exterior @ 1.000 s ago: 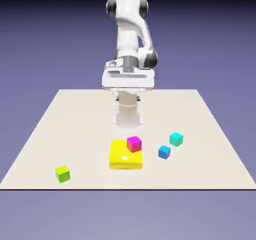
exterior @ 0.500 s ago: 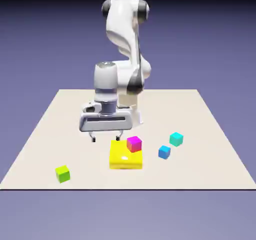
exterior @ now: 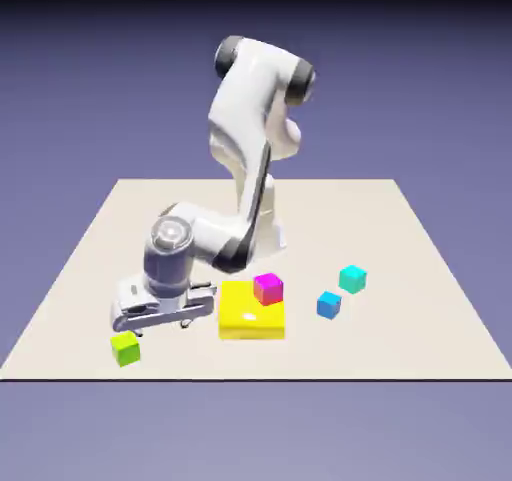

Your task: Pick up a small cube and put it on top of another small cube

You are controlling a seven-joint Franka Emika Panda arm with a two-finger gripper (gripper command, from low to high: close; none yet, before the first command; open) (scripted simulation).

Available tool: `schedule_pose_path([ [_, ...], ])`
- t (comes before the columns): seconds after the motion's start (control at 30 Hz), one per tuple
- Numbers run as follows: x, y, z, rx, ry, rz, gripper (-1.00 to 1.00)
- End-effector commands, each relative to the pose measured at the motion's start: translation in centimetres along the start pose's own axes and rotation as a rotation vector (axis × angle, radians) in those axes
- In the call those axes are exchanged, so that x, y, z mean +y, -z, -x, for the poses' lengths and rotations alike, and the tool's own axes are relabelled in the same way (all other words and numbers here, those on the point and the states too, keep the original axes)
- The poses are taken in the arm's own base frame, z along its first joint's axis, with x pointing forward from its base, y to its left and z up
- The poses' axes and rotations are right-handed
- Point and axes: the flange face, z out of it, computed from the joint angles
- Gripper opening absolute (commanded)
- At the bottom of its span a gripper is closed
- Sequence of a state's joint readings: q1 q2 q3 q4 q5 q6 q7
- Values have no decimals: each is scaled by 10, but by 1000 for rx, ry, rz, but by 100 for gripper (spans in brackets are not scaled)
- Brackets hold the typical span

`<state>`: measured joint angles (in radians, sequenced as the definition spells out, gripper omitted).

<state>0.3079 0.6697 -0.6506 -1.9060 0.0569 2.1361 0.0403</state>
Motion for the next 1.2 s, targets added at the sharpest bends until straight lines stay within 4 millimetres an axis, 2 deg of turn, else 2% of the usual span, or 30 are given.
schedule_pose_path([
  [0.0,2,-6,-5,-23,14,28,0],
  [0.3,11,-41,-41,-227,138,286,0],
  [0.33,12,-51,-42,-241,147,304,0],
  [0.43,19,-107,-37,-241,147,304,0],
  [0.47,19,-107,-37,-241,147,304,-100],
  [0.5,19,-107,-37,-241,147,304,-100],
  [0.6,11,-46,-42,-241,147,304,-100],
  [0.67,-16,-45,-37,-248,135,236,-100],
  [0.77,-40,-48,-18,-295,78,147,-100],
  [0.87,-66,-42,3,-341,30,75,-100],
  [1.0,-100,-23,35,-396,-22,5,-100],
  [1.17,-138,16,80,-448,-75,-40,-100],
])
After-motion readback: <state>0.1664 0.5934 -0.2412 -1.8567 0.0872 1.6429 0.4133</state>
